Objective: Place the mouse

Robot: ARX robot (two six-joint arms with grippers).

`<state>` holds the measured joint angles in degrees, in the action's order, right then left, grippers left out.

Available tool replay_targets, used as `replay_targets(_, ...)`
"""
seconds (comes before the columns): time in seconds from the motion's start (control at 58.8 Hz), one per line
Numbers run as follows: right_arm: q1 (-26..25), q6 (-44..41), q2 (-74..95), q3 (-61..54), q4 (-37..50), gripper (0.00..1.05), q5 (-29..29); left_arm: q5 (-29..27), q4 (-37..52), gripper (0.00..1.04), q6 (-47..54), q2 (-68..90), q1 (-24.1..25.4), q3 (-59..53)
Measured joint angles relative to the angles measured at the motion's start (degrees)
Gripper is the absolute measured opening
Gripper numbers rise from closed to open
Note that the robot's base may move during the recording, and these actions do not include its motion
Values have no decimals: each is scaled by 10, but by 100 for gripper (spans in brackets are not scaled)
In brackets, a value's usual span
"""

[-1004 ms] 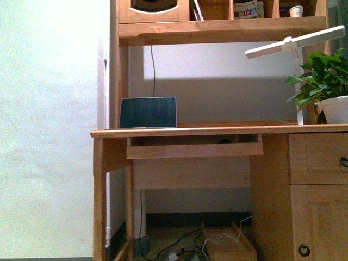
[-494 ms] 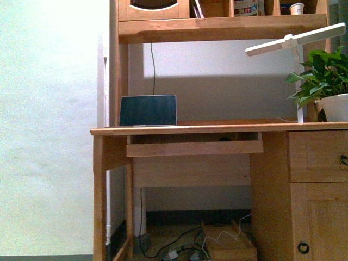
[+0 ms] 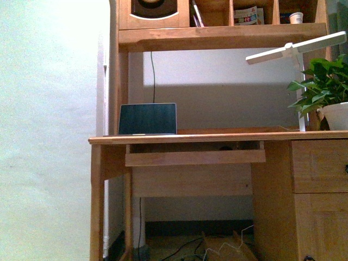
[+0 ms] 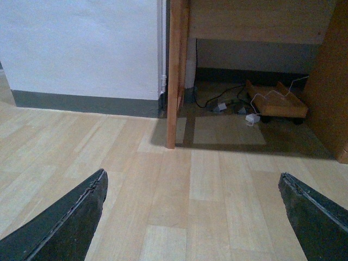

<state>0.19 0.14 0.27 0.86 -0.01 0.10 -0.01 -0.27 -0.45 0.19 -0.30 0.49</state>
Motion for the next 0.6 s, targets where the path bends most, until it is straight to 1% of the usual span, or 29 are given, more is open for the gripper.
replay_targets(0.596,0,0,0,0,0,97,-1,0,0,97,0,0,0,0)
